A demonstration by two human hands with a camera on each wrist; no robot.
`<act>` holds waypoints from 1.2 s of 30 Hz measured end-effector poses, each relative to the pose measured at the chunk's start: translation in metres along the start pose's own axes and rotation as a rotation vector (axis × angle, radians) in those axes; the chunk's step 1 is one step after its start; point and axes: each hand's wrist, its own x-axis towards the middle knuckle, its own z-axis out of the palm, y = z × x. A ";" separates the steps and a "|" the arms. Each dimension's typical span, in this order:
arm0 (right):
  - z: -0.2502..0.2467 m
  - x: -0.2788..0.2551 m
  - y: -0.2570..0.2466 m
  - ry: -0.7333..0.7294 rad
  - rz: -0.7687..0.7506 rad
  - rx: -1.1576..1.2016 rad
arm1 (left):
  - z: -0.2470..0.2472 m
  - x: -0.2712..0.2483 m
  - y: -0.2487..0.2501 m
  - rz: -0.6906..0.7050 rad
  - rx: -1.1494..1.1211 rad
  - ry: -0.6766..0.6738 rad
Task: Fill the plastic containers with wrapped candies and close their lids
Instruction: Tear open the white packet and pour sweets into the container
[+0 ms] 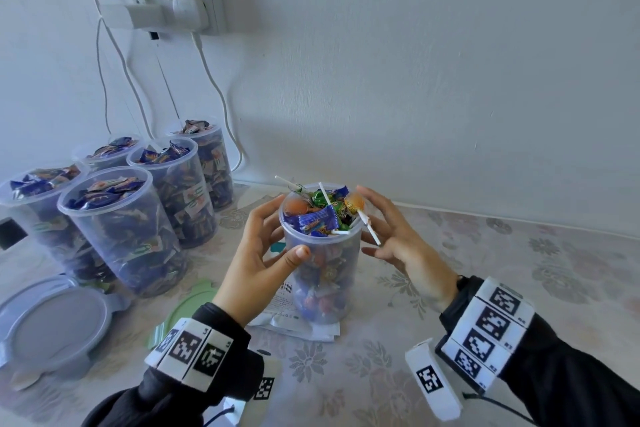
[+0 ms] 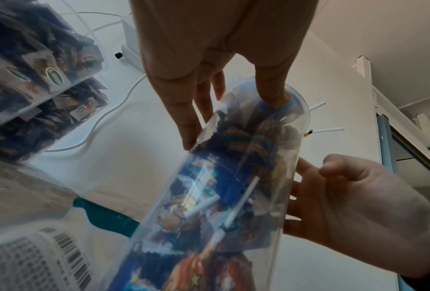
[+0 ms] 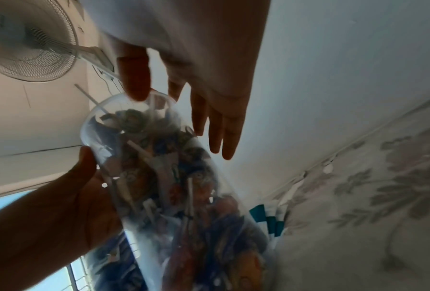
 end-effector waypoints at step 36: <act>-0.053 -0.103 -0.001 0.419 -0.018 -0.377 | 0.107 0.016 0.009 -0.015 -0.122 -0.291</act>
